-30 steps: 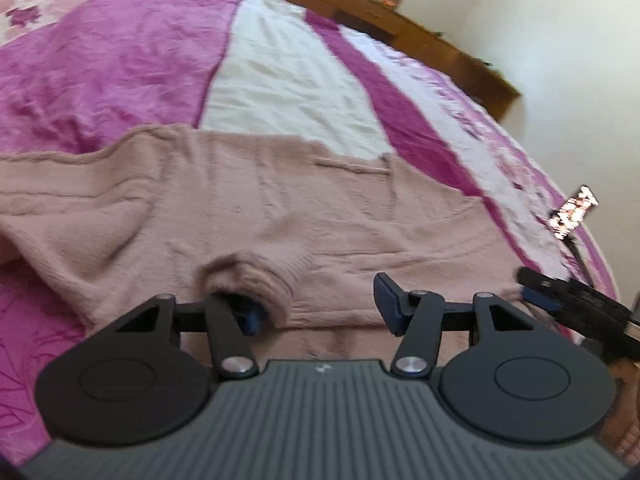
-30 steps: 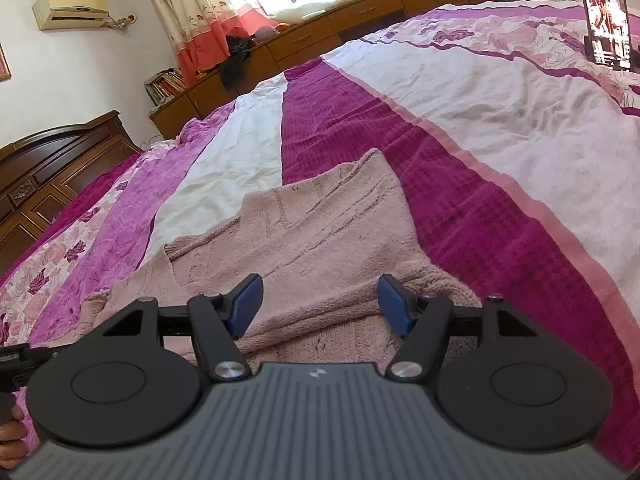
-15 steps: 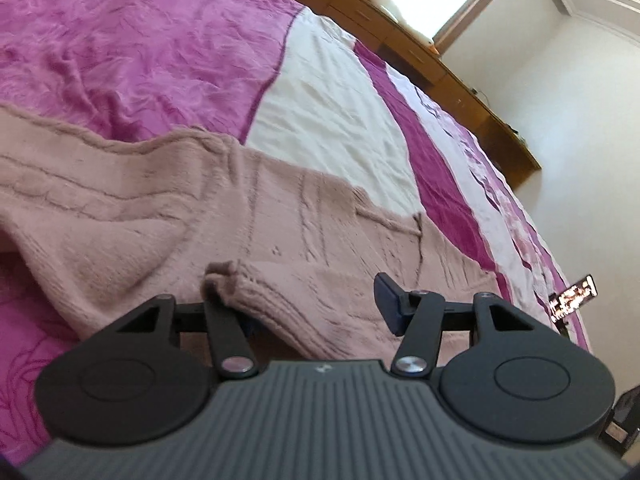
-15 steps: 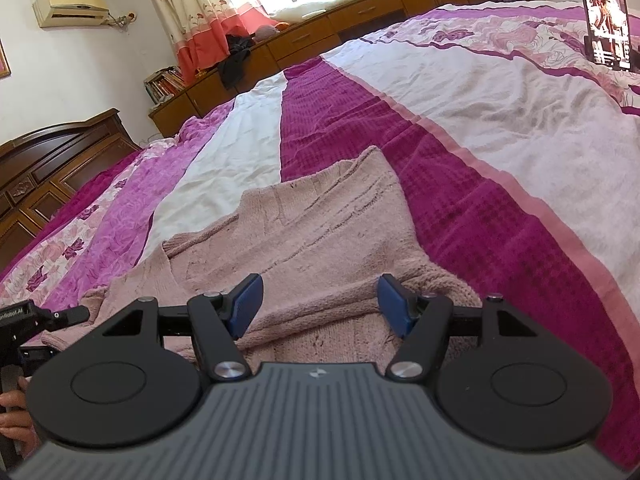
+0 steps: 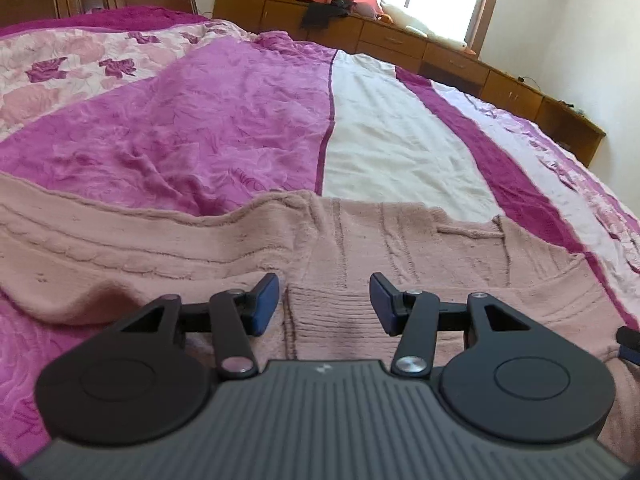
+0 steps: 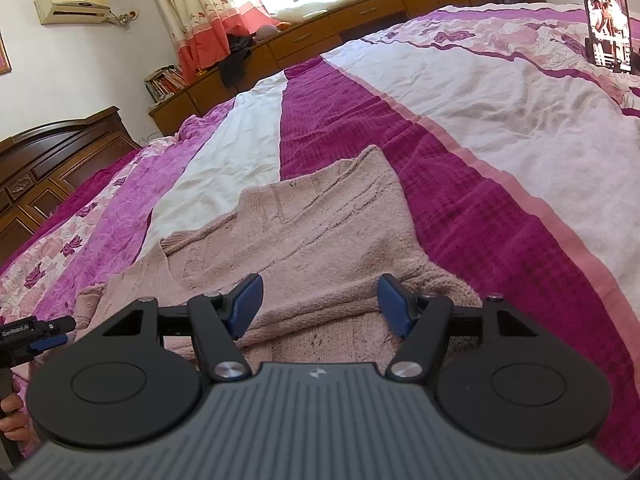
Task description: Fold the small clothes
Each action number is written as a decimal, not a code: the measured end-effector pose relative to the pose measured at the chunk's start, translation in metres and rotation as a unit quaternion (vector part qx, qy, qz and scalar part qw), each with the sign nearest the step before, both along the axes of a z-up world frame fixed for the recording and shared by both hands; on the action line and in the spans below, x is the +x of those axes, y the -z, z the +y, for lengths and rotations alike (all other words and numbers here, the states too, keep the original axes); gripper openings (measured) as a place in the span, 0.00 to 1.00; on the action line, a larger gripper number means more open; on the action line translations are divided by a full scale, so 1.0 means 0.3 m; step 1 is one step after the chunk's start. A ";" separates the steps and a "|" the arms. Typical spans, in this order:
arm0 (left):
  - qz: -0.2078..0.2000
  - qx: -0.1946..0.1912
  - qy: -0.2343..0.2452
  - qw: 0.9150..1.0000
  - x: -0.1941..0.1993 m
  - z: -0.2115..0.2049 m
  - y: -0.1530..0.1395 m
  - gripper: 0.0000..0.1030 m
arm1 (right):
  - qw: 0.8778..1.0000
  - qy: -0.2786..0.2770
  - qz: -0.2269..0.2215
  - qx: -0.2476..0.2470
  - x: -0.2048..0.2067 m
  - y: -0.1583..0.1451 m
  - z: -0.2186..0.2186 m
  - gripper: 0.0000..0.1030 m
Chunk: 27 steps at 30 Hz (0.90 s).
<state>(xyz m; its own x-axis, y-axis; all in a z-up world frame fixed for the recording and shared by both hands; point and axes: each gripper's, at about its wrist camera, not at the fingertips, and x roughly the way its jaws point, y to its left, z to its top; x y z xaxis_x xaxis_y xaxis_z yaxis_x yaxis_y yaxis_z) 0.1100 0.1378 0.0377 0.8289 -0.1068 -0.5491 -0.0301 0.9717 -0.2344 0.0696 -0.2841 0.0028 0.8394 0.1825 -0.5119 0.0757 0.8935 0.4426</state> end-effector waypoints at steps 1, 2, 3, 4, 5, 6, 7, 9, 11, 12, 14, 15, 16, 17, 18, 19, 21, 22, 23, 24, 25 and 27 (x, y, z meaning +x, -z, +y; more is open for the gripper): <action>-0.001 0.000 0.006 1.000 -0.010 -0.005 -0.009 0.51 | 1.000 -0.001 0.000 -0.003 -0.002 -0.006 0.002 0.69; -0.002 0.002 0.014 1.000 -0.022 -0.016 -0.020 0.51 | 1.000 -0.002 -0.002 -0.006 -0.005 -0.013 0.004 0.69; -0.003 0.002 0.023 1.000 -0.033 -0.030 -0.028 0.51 | 1.000 -0.003 -0.003 -0.009 -0.011 -0.022 0.005 0.69; -0.002 0.002 0.031 1.000 -0.044 -0.042 -0.034 0.51 | 1.000 -0.005 -0.006 -0.013 -0.016 -0.029 0.008 0.69; 0.003 0.005 0.041 0.999 -0.050 -0.059 -0.035 0.51 | 1.000 -0.006 -0.009 -0.016 -0.021 -0.034 0.010 0.69; 0.008 0.007 0.046 0.999 -0.056 -0.071 -0.034 0.51 | 1.000 -0.006 -0.010 -0.018 -0.024 -0.038 0.012 0.69; 0.015 0.010 0.050 0.999 -0.058 -0.082 -0.027 0.51 | 1.000 -0.005 -0.008 -0.019 -0.024 -0.037 0.012 0.69; 0.038 0.020 0.049 0.998 -0.048 -0.102 0.001 0.52 | 1.000 -0.002 0.004 -0.021 -0.016 -0.023 0.009 0.69; 0.058 0.043 0.038 0.997 -0.037 -0.115 0.037 0.51 | 0.999 0.011 0.025 -0.021 -0.006 0.003 -0.003 0.69; 0.062 0.054 0.035 0.996 -0.035 -0.119 0.049 0.51 | 0.999 0.013 0.027 -0.017 -0.005 0.015 -0.013 0.69; 0.061 0.060 0.033 0.996 -0.040 -0.119 0.054 0.51 | 1.000 0.014 0.025 -0.011 -0.011 0.022 -0.025 0.69; 0.061 0.060 0.031 0.996 -0.042 -0.120 0.051 0.51 | 1.000 0.014 0.025 -0.011 -0.013 0.022 -0.025 0.69; 0.062 0.060 0.029 0.996 -0.045 -0.119 0.045 0.51 | 0.999 0.015 0.026 -0.012 -0.016 0.018 -0.024 0.69; 0.064 0.058 0.026 0.996 -0.049 -0.116 0.039 0.52 | 0.999 0.015 0.027 -0.012 -0.019 0.014 -0.021 0.69; 0.066 0.057 0.022 0.996 -0.054 -0.111 0.032 0.52 | 0.999 0.015 0.028 -0.012 -0.023 0.010 -0.021 0.69; 0.066 0.056 0.018 0.996 -0.061 -0.108 0.023 0.52 | 0.999 0.015 0.028 -0.011 -0.028 0.006 -0.020 0.69; 0.068 0.059 0.008 0.996 -0.085 -0.098 0.003 0.52 | 0.999 0.013 0.029 -0.009 -0.041 -0.005 -0.016 0.69; 0.070 0.062 0.003 0.996 -0.096 -0.092 -0.004 0.52 | 0.999 0.011 0.029 -0.008 -0.048 -0.014 -0.011 0.69; 0.072 0.064 -0.001 0.995 -0.108 -0.083 -0.012 0.52 | 1.000 0.008 0.029 -0.008 -0.058 -0.022 -0.006 0.69; 0.075 0.066 -0.007 0.995 -0.121 -0.073 -0.022 0.52 | 1.000 0.006 0.028 -0.007 -0.066 -0.029 -0.003 0.69; 0.076 0.066 -0.012 0.995 -0.134 -0.059 -0.031 0.52 | 1.000 0.003 0.028 -0.006 -0.075 -0.039 0.002 0.69; 0.080 0.061 -0.023 0.995 -0.155 -0.030 -0.046 0.52 | 1.000 -0.003 0.026 -0.002 -0.092 -0.055 0.010 0.69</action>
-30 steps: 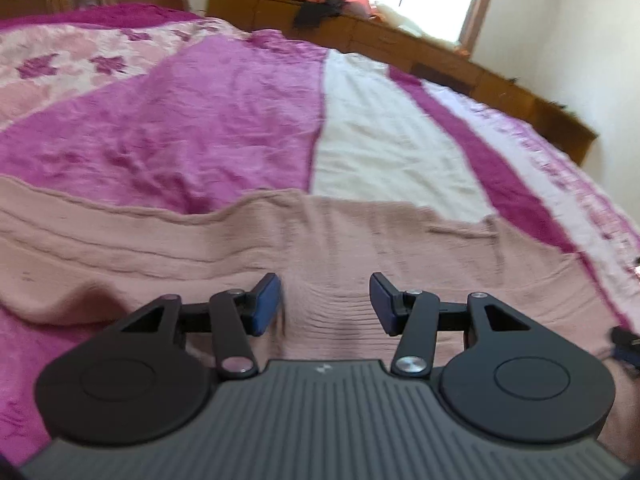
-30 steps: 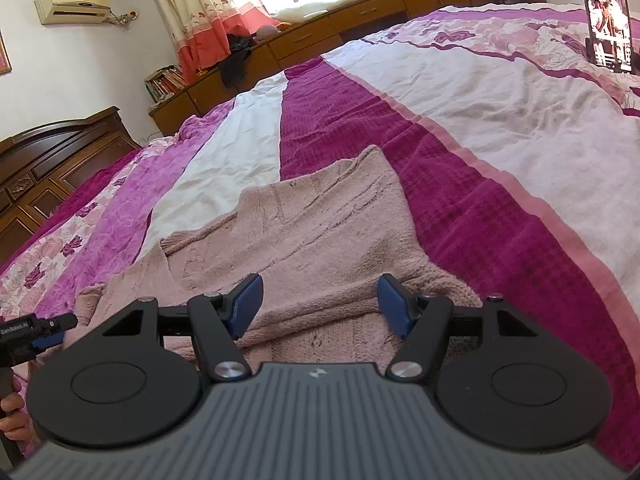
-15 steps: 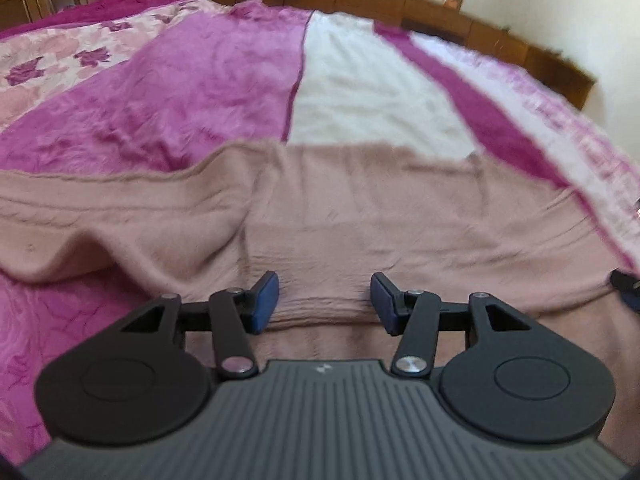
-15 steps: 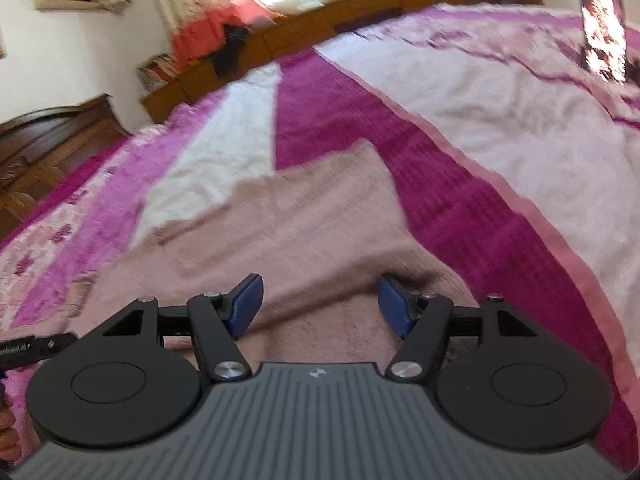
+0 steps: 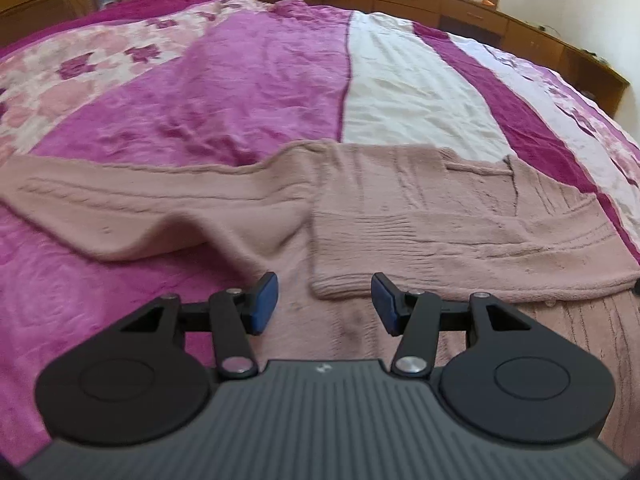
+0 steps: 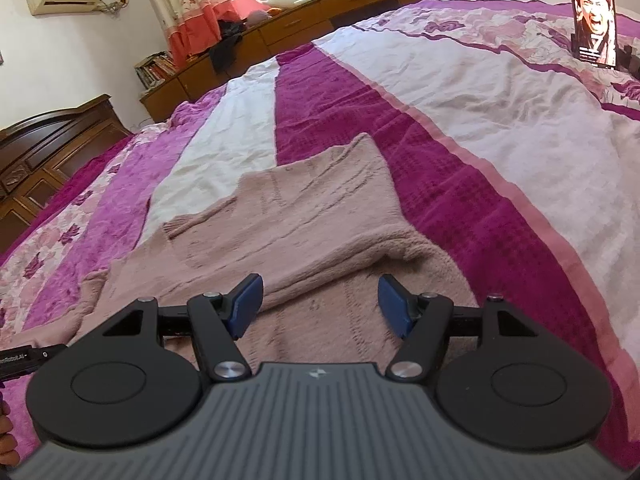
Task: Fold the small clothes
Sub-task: 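Reach the left gripper to the other sleeve cuff and close on it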
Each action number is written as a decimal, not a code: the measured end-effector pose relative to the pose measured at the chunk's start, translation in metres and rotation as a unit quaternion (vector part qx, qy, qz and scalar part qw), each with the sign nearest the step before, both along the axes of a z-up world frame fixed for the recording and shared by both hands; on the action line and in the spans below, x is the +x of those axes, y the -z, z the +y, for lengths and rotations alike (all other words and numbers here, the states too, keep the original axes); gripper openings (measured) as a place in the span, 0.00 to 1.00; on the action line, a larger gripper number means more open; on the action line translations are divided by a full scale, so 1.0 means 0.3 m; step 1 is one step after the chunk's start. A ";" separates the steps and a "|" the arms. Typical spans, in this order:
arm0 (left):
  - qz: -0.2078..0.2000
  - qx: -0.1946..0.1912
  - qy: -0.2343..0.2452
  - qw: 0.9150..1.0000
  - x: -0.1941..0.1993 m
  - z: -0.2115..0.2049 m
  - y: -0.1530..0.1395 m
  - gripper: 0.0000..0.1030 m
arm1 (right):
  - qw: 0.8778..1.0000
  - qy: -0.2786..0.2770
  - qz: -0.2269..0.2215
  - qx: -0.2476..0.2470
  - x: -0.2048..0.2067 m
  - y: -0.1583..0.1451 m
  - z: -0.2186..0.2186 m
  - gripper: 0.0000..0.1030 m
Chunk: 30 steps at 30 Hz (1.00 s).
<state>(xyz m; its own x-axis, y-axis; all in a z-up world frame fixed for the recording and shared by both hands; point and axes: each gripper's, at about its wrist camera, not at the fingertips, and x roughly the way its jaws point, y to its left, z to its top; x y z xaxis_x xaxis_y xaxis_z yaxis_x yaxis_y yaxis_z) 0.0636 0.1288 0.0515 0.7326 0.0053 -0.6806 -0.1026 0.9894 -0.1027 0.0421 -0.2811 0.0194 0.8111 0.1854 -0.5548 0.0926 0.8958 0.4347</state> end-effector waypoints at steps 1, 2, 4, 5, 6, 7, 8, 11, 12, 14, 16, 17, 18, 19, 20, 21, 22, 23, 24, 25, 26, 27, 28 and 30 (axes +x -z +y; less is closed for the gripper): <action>0.002 -0.001 -0.008 1.000 -0.011 0.017 -0.008 0.52 | 1.000 -0.003 -0.002 0.002 -0.008 -0.010 0.006 0.69; 0.003 -0.001 -0.016 1.000 -0.019 0.032 -0.017 0.52 | 1.000 -0.006 -0.003 0.004 -0.014 -0.019 0.013 0.69; 0.002 -0.001 -0.030 1.000 -0.037 0.061 -0.031 0.52 | 1.000 -0.014 -0.005 0.009 -0.027 -0.039 0.031 0.69; 0.001 -0.002 -0.037 0.999 -0.047 0.077 -0.041 0.52 | 1.000 -0.019 -0.007 0.010 -0.033 -0.048 0.040 0.69; 0.000 -0.003 -0.042 0.999 -0.055 0.091 -0.047 0.52 | 1.000 -0.023 -0.008 0.011 -0.040 -0.056 0.050 0.69; 0.001 -0.004 -0.047 0.999 -0.062 0.104 -0.052 0.53 | 0.999 -0.028 -0.009 0.012 -0.048 -0.065 0.063 0.69; 0.001 -0.005 -0.054 0.999 -0.070 0.120 -0.056 0.53 | 0.999 -0.033 -0.010 0.013 -0.053 -0.071 0.074 0.69; 0.001 -0.005 -0.073 0.997 -0.089 0.160 -0.061 0.53 | 0.999 -0.049 -0.010 0.013 -0.069 -0.083 0.114 0.69; 0.002 -0.007 -0.079 0.997 -0.094 0.176 -0.061 0.53 | 0.998 -0.055 -0.009 0.013 -0.074 -0.084 0.128 0.69; 0.005 -0.014 -0.094 0.995 -0.104 0.210 -0.058 0.53 | 0.998 -0.064 -0.005 0.011 -0.086 -0.083 0.156 0.69; 0.009 -0.024 -0.106 0.994 -0.108 0.244 -0.053 0.53 | 0.997 -0.073 -0.002 0.010 -0.098 -0.078 0.180 0.69; 0.011 -0.029 -0.114 0.993 -0.110 0.263 -0.050 0.53 | 0.997 -0.076 0.000 0.010 -0.105 -0.073 0.191 0.69; 0.012 -0.032 -0.121 0.992 -0.112 0.281 -0.047 0.53 | 0.997 -0.079 0.003 0.010 -0.112 -0.069 0.200 0.69; 0.012 -0.032 -0.129 0.991 -0.114 0.299 -0.046 0.53 | 0.997 -0.081 0.005 0.010 -0.116 -0.060 0.209 0.69; 0.013 -0.030 -0.137 0.990 -0.116 0.313 -0.045 0.53 | 0.996 -0.083 0.009 0.009 -0.123 -0.054 0.217 0.69; 0.013 -0.027 -0.147 0.989 -0.117 0.331 -0.043 0.53 | 0.996 -0.085 0.013 0.009 -0.130 -0.047 0.224 0.69; 0.014 -0.027 -0.156 0.987 -0.117 0.351 -0.041 0.53 | 0.996 -0.087 0.017 0.009 -0.136 -0.040 0.229 0.69; 0.014 -0.030 -0.166 0.986 -0.117 0.373 -0.039 0.53 | 0.996 -0.087 0.022 0.008 -0.143 -0.033 0.234 0.69; 0.014 -0.037 -0.174 0.984 -0.115 0.394 -0.037 0.53 | 0.996 -0.088 0.026 0.007 -0.146 -0.027 0.236 0.69; 0.015 -0.045 -0.182 0.982 -0.112 0.418 -0.034 0.53 | 0.996 -0.089 0.029 0.006 -0.154 -0.022 0.242 0.69; 0.014 -0.054 -0.194 0.979 -0.109 0.446 -0.028 0.53 | 0.995 -0.090 0.031 0.005 -0.158 -0.017 0.245 0.69; 0.014 -0.063 -0.204 0.977 -0.105 0.470 -0.022 0.53 | 0.995 -0.091 0.033 0.002 -0.164 -0.016 0.251 0.69; 0.016 -0.070 -0.213 0.974 -0.099 0.494 -0.015 0.53 | 0.995 -0.091 0.034 0.000 -0.171 -0.017 0.255 0.69; 0.022 -0.081 -0.231 0.969 -0.081 0.540 0.002 0.53 | 0.995 -0.093 0.033 -0.006 -0.183 -0.022 0.263 0.69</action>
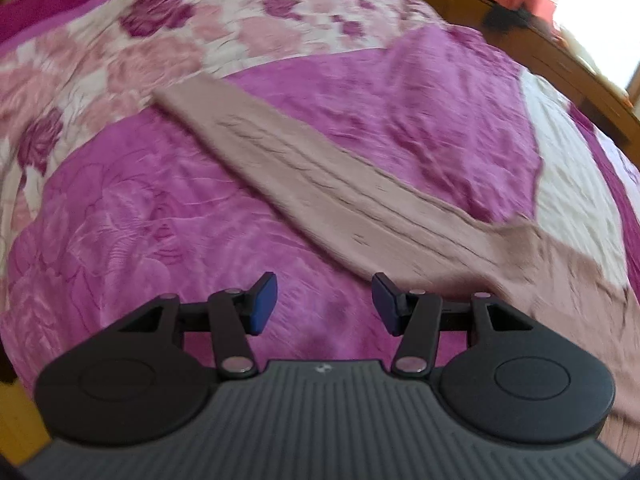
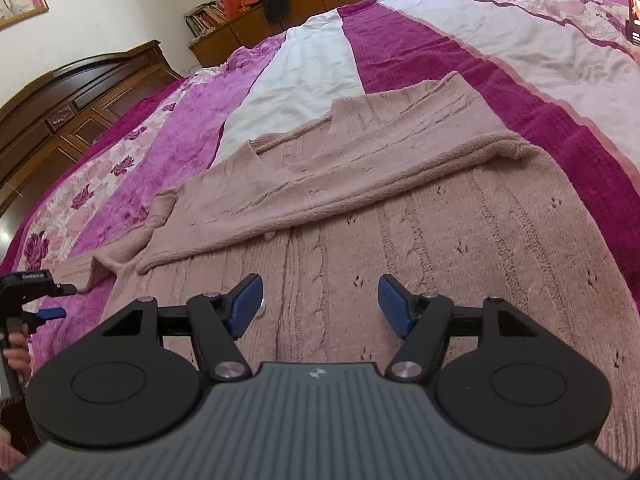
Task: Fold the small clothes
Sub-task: 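Reach the left gripper to the other sleeve cuff and close on it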
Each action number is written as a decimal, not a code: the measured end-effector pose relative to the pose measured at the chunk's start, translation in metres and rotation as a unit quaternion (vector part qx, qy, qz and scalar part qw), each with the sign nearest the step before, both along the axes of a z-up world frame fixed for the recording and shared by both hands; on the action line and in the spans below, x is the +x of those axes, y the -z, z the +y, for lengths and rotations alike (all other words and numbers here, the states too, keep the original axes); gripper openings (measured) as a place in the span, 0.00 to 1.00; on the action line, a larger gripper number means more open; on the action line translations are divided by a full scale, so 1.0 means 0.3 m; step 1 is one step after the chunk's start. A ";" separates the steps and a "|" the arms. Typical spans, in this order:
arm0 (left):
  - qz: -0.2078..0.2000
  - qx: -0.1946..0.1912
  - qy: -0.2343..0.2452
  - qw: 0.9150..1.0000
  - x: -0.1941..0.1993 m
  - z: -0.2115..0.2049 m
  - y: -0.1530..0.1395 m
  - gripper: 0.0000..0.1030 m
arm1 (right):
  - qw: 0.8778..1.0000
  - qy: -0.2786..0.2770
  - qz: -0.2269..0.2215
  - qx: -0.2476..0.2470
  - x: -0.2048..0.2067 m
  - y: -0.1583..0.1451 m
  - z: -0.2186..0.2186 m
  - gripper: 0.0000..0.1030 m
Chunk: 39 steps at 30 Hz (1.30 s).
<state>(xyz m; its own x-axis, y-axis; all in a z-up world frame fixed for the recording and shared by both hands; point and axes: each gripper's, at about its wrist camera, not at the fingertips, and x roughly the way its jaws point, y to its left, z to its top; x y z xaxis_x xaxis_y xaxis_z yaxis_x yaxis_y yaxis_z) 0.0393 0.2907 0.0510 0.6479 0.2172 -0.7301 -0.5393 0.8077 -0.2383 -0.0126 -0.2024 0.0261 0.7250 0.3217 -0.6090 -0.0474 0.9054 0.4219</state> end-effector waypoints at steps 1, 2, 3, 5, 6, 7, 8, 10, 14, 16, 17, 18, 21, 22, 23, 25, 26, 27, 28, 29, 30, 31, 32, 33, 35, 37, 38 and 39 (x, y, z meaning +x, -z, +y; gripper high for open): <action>0.001 -0.003 -0.006 1.000 0.008 0.016 0.006 0.53 | 1.000 0.000 0.000 -0.004 0.002 -0.002 0.002 0.69; 0.001 -0.007 -0.012 1.000 0.017 0.033 0.013 0.53 | 1.000 0.000 0.000 -0.007 0.003 -0.006 0.004 0.69; 0.001 -0.011 -0.015 1.000 0.025 0.045 0.018 0.53 | 1.000 0.000 0.000 -0.010 0.002 -0.008 0.006 0.69; -0.002 -0.018 -0.019 1.000 0.044 0.064 0.025 0.53 | 1.000 -0.001 0.002 -0.016 0.005 -0.011 0.011 0.69; -0.003 -0.018 -0.020 1.000 0.053 0.069 0.027 0.53 | 1.000 -0.001 0.004 -0.020 0.009 -0.012 0.013 0.69; -0.003 -0.018 -0.021 1.000 0.065 0.073 0.028 0.53 | 1.000 -0.001 0.007 -0.022 0.020 -0.012 0.012 0.69; -0.003 -0.018 -0.021 1.000 0.078 0.078 0.030 0.53 | 1.000 -0.002 0.011 -0.025 0.028 -0.011 0.015 0.69; -0.005 -0.019 -0.020 1.000 0.103 0.086 0.035 0.53 | 0.999 -0.004 0.016 -0.031 0.047 -0.008 0.022 0.69; -0.006 -0.016 -0.019 1.000 0.159 0.101 0.046 0.53 | 0.999 -0.003 0.020 -0.034 0.079 -0.003 0.031 0.69; -0.002 -0.012 -0.019 1.000 0.185 0.106 0.052 0.53 | 0.999 -0.001 0.021 -0.030 0.094 0.001 0.034 0.69; 0.000 -0.009 -0.018 1.000 0.199 0.108 0.055 0.53 | 0.999 0.001 0.022 -0.027 0.102 0.003 0.035 0.69; 0.001 -0.005 -0.017 1.000 0.211 0.110 0.057 0.53 | 0.999 0.002 0.024 -0.026 0.108 0.006 0.037 0.69; 0.002 0.004 -0.011 1.000 0.236 0.112 0.061 0.57 | 0.999 0.003 0.031 -0.026 0.127 0.018 0.044 0.69; 0.002 0.008 -0.010 1.000 0.243 0.112 0.062 0.57 | 0.999 0.003 0.033 -0.026 0.133 0.022 0.047 0.69; 0.003 0.012 -0.009 1.000 0.249 0.110 0.064 0.57 | 0.999 0.004 0.035 -0.027 0.138 0.027 0.049 0.69; 0.003 0.021 -0.007 1.000 0.258 0.106 0.066 0.57 | 0.999 0.005 0.037 -0.027 0.146 0.034 0.049 0.69; 0.002 0.024 -0.007 1.000 0.262 0.105 0.067 0.57 | 0.999 0.005 0.038 -0.027 0.149 0.036 0.050 0.69; 0.002 0.027 -0.006 1.000 0.264 0.103 0.069 0.58 | 0.999 0.006 0.038 -0.028 0.151 0.038 0.050 0.69; 0.002 0.031 -0.006 1.000 0.266 0.101 0.070 0.58 | 0.999 0.006 0.039 -0.029 0.154 0.040 0.051 0.69; 0.002 0.035 -0.005 0.999 0.269 0.099 0.072 0.58 | 0.999 0.006 0.039 -0.029 0.157 0.041 0.051 0.69; 0.002 0.039 -0.004 0.999 0.271 0.096 0.073 0.58 | 0.999 0.007 0.040 -0.029 0.160 0.042 0.051 0.69; 0.002 0.042 -0.003 0.999 0.273 0.094 0.074 0.58 | 0.999 0.007 0.041 -0.029 0.158 0.044 0.054 0.69; 0.003 0.046 -0.002 0.999 0.276 0.090 0.074 0.58 | 0.999 0.008 0.041 -0.029 0.160 0.045 0.055 0.69; 0.003 0.049 -0.002 0.999 0.278 0.088 0.075 0.58 | 0.999 0.008 0.041 -0.030 0.162 0.046 0.054 0.69; 0.003 0.054 -0.002 0.999 0.284 0.085 0.075 0.57 | 0.999 0.008 0.042 -0.030 0.164 0.047 0.055 0.70; 0.000 0.062 0.000 0.998 0.287 0.077 0.073 0.55 | 0.999 0.009 0.042 -0.030 0.166 0.048 0.057 0.70; -0.002 0.069 0.002 0.998 0.287 0.071 0.071 0.45 | 0.999 0.008 0.041 -0.029 0.165 0.049 0.056 0.70; -0.005 0.078 0.006 0.997 0.286 0.063 0.067 0.37 | 0.999 0.008 0.041 -0.028 0.165 0.048 0.055 0.71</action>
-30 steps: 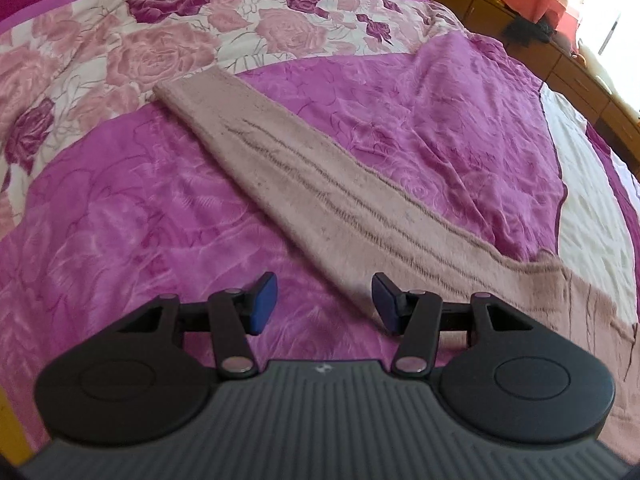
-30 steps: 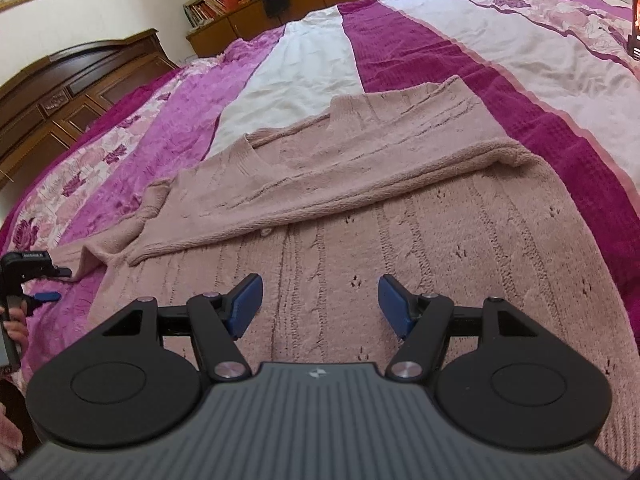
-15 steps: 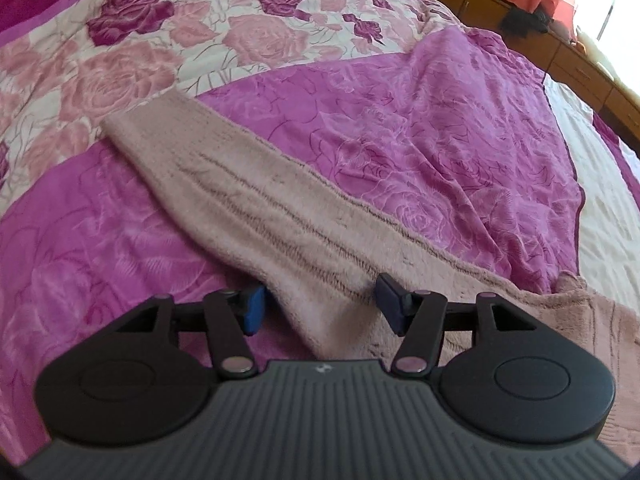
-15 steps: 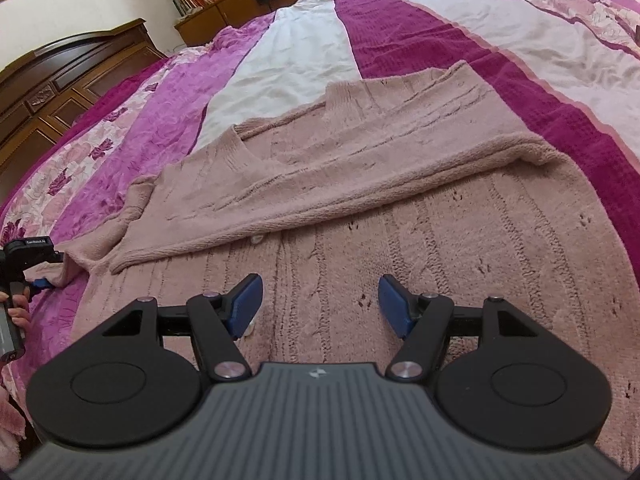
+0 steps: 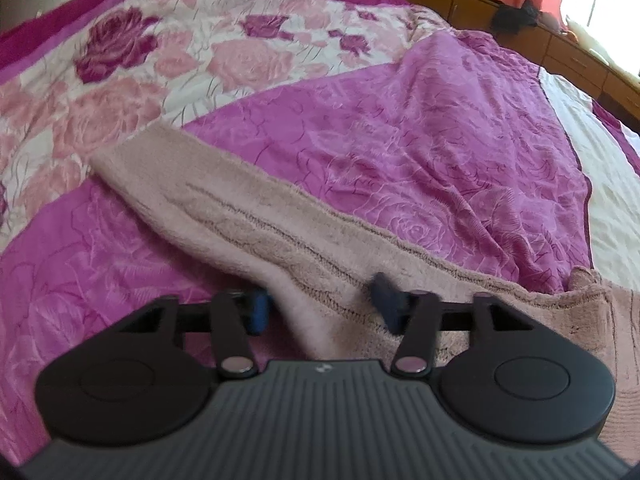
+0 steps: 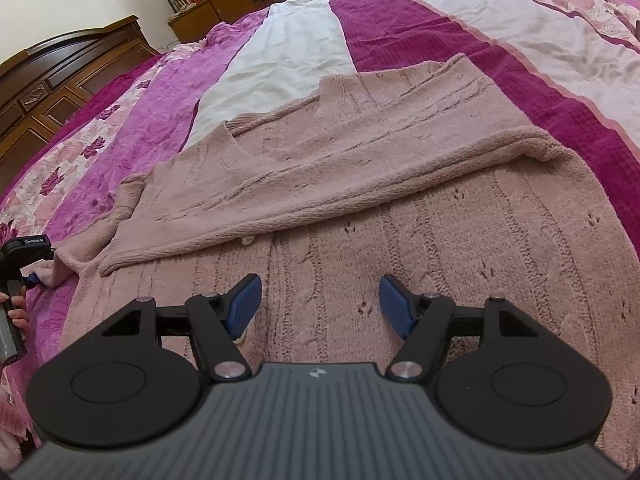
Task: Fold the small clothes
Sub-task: 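Reach the left gripper to the other sleeve cuff and close on it, then lift the cuff with the left gripper, fold it across the front, open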
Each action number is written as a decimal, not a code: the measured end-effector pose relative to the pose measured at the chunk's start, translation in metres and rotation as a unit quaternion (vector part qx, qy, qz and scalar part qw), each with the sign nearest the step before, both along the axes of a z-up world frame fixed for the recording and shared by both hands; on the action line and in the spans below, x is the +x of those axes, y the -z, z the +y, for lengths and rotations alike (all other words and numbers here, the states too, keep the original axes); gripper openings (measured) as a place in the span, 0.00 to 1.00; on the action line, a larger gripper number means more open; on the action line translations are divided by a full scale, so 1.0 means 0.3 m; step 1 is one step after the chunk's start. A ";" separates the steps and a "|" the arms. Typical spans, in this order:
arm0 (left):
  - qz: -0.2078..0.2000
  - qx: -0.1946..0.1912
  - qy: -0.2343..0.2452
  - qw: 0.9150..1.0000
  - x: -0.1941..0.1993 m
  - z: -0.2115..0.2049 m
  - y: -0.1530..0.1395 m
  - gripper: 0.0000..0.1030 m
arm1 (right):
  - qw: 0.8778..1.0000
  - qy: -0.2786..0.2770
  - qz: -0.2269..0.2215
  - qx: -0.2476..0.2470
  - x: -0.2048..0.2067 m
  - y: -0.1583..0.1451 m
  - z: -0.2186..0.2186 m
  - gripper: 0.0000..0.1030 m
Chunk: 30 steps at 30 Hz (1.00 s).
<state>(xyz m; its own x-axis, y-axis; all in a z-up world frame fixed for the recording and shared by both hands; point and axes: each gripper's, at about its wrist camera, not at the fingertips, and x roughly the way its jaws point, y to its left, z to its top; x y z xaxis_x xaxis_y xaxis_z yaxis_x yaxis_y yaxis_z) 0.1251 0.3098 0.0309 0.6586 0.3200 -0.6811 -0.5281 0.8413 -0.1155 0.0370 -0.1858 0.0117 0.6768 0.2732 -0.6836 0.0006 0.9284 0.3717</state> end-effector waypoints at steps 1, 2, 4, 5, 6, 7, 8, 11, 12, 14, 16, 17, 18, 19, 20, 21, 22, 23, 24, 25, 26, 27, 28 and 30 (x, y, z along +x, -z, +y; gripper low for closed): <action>-0.002 0.005 0.003 1.000 -0.001 -0.007 -0.004 0.22 | 1.000 0.000 0.000 0.001 0.000 0.000 -0.001 0.71; -0.004 0.006 0.007 1.000 -0.002 -0.010 -0.008 0.15 | 1.000 0.001 -0.001 0.002 -0.002 0.000 -0.002 0.71; -0.016 -0.001 0.009 1.000 -0.015 -0.013 -0.021 0.12 | 1.000 0.002 -0.002 0.005 -0.004 -0.003 -0.007 0.71; -0.022 0.001 0.009 1.000 -0.021 -0.016 -0.031 0.11 | 1.000 0.002 -0.003 0.006 -0.007 -0.004 -0.009 0.71; -0.026 0.002 0.009 1.000 -0.025 -0.019 -0.042 0.11 | 1.000 0.003 -0.004 0.007 -0.009 -0.006 -0.012 0.71; -0.032 0.004 0.010 0.999 -0.033 -0.024 -0.054 0.10 | 1.000 0.004 -0.006 0.009 -0.011 -0.009 -0.015 0.71; -0.039 0.005 0.012 0.999 -0.042 -0.032 -0.071 0.10 | 1.000 0.005 -0.008 0.009 -0.012 -0.011 -0.017 0.71; -0.062 0.010 0.021 0.998 -0.073 -0.056 -0.129 0.08 | 1.000 0.008 -0.012 0.012 -0.017 -0.018 -0.028 0.71; -0.072 0.012 0.025 0.997 -0.087 -0.068 -0.153 0.08 | 1.000 0.009 -0.013 0.014 -0.018 -0.020 -0.032 0.71; -0.087 0.016 0.032 0.996 -0.107 -0.095 -0.194 0.08 | 1.000 0.009 -0.015 0.015 -0.019 -0.023 -0.037 0.71; -0.103 0.024 0.042 0.993 -0.124 -0.126 -0.240 0.08 | 1.000 0.009 -0.017 0.017 -0.021 -0.025 -0.044 0.71; -0.111 0.028 0.047 0.992 -0.130 -0.140 -0.263 0.08 | 1.000 0.010 -0.018 0.019 -0.023 -0.027 -0.047 0.71; -0.119 0.031 0.051 0.991 -0.135 -0.155 -0.287 0.08 | 1.000 0.010 -0.020 0.020 -0.026 -0.030 -0.051 0.71; -0.128 0.034 0.056 0.990 -0.141 -0.172 -0.314 0.08 | 0.999 0.010 -0.022 0.022 -0.031 -0.032 -0.054 0.71; -0.135 0.035 0.060 0.988 -0.144 -0.184 -0.334 0.08 | 0.999 0.010 -0.025 0.023 -0.034 -0.035 -0.058 0.71; -0.145 0.037 0.065 0.987 -0.149 -0.202 -0.359 0.08 | 0.999 0.011 -0.026 0.024 -0.036 -0.036 -0.062 0.71; -0.153 0.040 0.071 0.985 -0.152 -0.219 -0.379 0.08 | 0.999 0.012 -0.028 0.025 -0.039 -0.037 -0.067 0.71; -0.161 0.044 0.077 0.983 -0.155 -0.242 -0.403 0.08 | 0.999 0.013 -0.029 0.027 -0.042 -0.039 -0.073 0.71; -0.167 0.046 0.082 0.981 -0.157 -0.262 -0.422 0.08 | 0.999 0.014 -0.030 0.029 -0.044 -0.040 -0.076 0.71; -0.173 0.047 0.088 0.980 -0.157 -0.283 -0.439 0.08 | 0.999 0.016 -0.031 0.031 -0.046 -0.040 -0.083 0.71; -0.179 0.047 0.095 0.978 -0.156 -0.303 -0.455 0.08 | 0.999 0.018 -0.032 0.033 -0.049 -0.041 -0.090 0.71; -0.184 0.047 0.102 0.976 -0.154 -0.328 -0.470 0.08 | 0.999 0.020 -0.033 0.035 -0.051 -0.041 -0.097 0.71; -0.189 0.047 0.111 0.975 -0.150 -0.352 -0.484 0.08 | 0.999 0.022 -0.033 0.036 -0.053 -0.041 -0.102 0.71; -0.194 0.048 0.127 0.971 -0.140 -0.403 -0.500 0.08 | 0.998 0.026 -0.034 0.039 -0.057 -0.041 -0.117 0.71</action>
<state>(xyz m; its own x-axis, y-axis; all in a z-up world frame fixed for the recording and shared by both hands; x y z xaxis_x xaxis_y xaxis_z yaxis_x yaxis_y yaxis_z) 0.0831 0.1890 0.1809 0.9261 0.1630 -0.3401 -0.2339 0.9557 -0.1789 0.0200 -0.2208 0.0238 0.7360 0.2871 -0.6131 0.0203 0.8958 0.4439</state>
